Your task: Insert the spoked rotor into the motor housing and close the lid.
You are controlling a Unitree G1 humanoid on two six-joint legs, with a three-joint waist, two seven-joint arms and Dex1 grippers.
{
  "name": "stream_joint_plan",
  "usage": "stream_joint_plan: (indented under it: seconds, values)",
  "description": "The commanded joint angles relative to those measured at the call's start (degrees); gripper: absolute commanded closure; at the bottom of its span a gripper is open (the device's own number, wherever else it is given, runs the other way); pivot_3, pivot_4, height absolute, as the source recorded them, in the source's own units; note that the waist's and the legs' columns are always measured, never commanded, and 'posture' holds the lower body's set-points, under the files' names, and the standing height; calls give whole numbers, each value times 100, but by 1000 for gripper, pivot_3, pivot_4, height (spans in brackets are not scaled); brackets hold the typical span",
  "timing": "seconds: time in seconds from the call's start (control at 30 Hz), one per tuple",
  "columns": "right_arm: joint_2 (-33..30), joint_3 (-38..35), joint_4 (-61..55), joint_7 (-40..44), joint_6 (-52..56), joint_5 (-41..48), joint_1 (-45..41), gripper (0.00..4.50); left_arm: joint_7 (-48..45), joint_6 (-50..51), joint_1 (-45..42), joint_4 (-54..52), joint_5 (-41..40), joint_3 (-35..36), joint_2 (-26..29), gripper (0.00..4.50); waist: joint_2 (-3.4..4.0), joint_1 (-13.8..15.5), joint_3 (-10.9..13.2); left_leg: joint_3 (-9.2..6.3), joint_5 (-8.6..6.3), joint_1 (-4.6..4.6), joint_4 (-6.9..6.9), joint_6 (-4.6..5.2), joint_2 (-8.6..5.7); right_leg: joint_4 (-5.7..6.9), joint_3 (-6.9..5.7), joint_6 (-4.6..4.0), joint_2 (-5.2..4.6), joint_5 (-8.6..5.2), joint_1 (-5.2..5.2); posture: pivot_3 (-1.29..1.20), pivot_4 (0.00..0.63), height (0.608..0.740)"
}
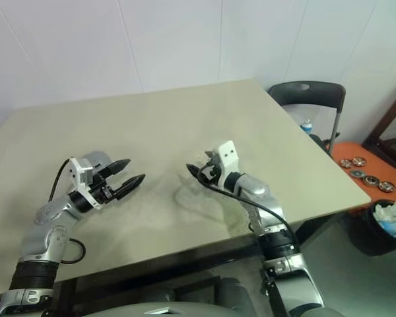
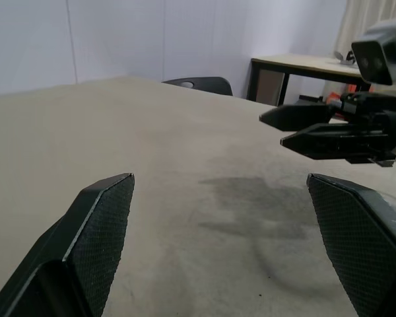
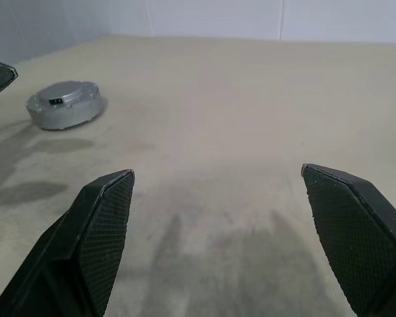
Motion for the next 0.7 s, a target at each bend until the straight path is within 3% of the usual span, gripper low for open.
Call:
stream_joint_plan:
  seconds: [0.03, 0.7]
  values:
    - [56, -75, 37, 0, -262, -39, -129, 259, -16, -155, -231, 69, 218, -21, 129, 46, 0, 5, 0, 0, 0, 1, 0, 0, 0, 0, 0, 0, 0, 0, 0, 0, 0, 740]
    - [163, -210, 838, -195, -740, -311, -546, 259, 17, -333, -542, 342, 476, -48, 6, 46, 0, 14, 1, 1, -1, -1, -3, 1, -1, -4, 4, -17, -2, 11, 0, 0, 0, 740]
